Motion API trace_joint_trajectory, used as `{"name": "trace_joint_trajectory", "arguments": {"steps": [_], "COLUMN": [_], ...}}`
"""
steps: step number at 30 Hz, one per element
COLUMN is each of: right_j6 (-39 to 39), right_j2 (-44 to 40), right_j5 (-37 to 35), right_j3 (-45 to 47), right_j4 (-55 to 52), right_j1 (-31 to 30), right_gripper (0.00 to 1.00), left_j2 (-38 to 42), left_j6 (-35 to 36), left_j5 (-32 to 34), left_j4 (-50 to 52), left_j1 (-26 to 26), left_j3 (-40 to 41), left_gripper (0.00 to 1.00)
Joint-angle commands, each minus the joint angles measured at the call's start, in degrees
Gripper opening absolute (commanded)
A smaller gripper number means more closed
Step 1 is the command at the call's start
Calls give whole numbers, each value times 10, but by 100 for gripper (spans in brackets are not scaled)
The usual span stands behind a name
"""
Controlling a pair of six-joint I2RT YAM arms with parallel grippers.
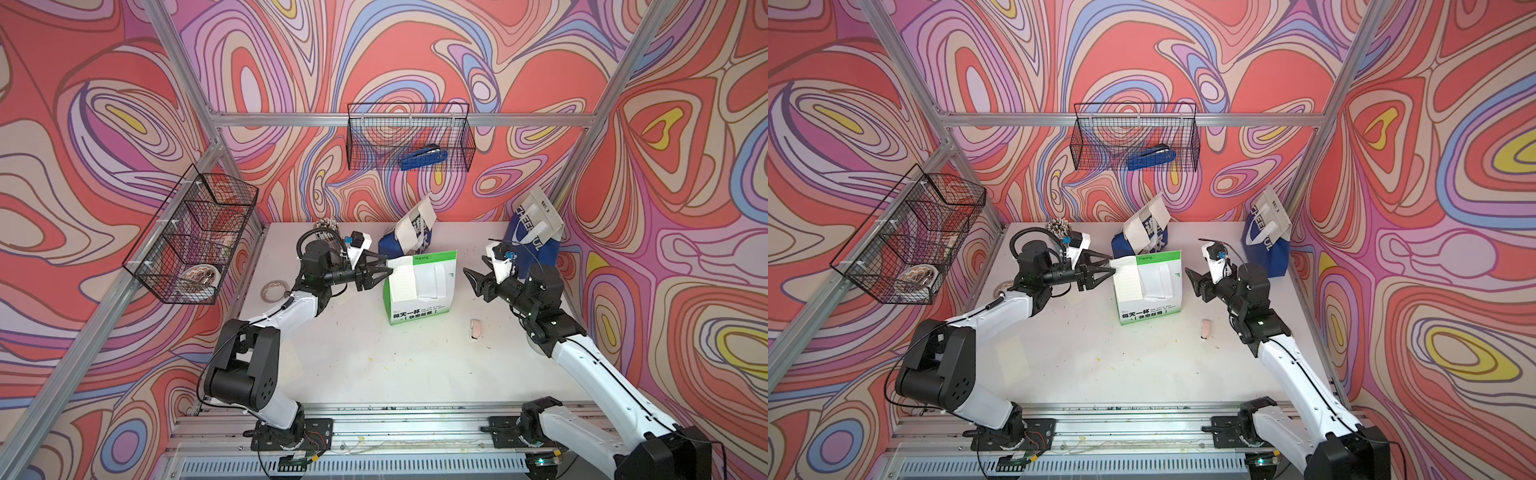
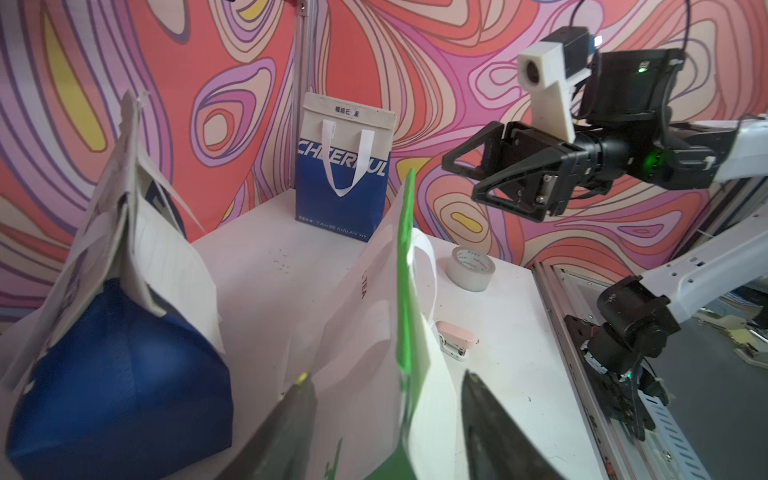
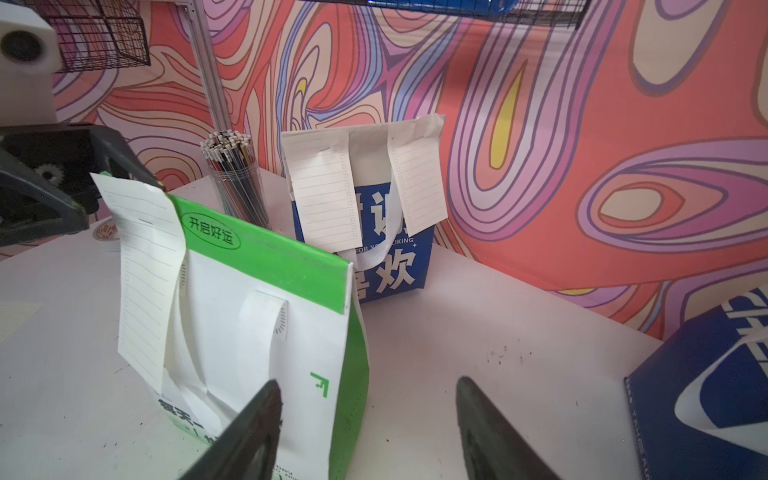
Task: Staple the receipts to the bags
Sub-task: Place the takeout bag at the center of the board.
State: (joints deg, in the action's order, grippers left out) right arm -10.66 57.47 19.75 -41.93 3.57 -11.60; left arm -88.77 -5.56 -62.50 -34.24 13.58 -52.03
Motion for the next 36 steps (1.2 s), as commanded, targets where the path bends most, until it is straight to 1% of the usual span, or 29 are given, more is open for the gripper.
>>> {"name": "trace_joint_trajectory", "arguments": {"steps": [1,2,4,6,10,12,14,16,17,20,23,26,28,31,34,36], "right_j6": [-37,-40,-39,-26,-12,-9,-5,-1,1,5,9,10,9,2,-2,0], "right_j2": [-10,-13,-22,-32,-44,-48,-48,-48,-47,-45,-48,-54,-60,-71,-73,-70], "right_j5": [27,27,32,30,28,24,21,22,22,22,23,22,19,14,13,14], "right_j3": [-14,-18,-22,-24,-30,-36,-42,-47,-50,-55,-57,-59,-60,-60,-60,-61], "right_j4": [10,10,20,36,48,49,48,50,49,42,34,23,14,2,-2,0], "right_j1": [0,1,0,1,0,0,0,0,0,1,0,1,1,1,0,0], "right_gripper": [68,68,68,68,69,69,69,69,69,69,69,69,68,69,69,69], "left_j2": [64,84,126,167,208,204,176,131,104,28,-46,-113,-140,-158,-175,-187], "left_j6": [55,68,85,97,86,50,4,-39,-46,-45,-29,-33,-44,-36,-8,8], "left_j5": [76,108,186,286,450,553,600,617,615,600,601,625,644,632,600,600], "left_j4": [94,131,189,250,372,434,485,542,569,601,608,635,641,632,636,645], "left_j1": [-1,-2,-3,-3,-4,-9,-26,-40,-43,-44,-44,-44,-44,-44,-43,-39], "left_j3": [-8,-5,7,20,20,9,-14,-51,-74,-120,-157,-198,-205,-201,-205,-210], "left_gripper": [79,85,100,100,100,100,100,100,100,95,94,90,88,85,77,75]}}
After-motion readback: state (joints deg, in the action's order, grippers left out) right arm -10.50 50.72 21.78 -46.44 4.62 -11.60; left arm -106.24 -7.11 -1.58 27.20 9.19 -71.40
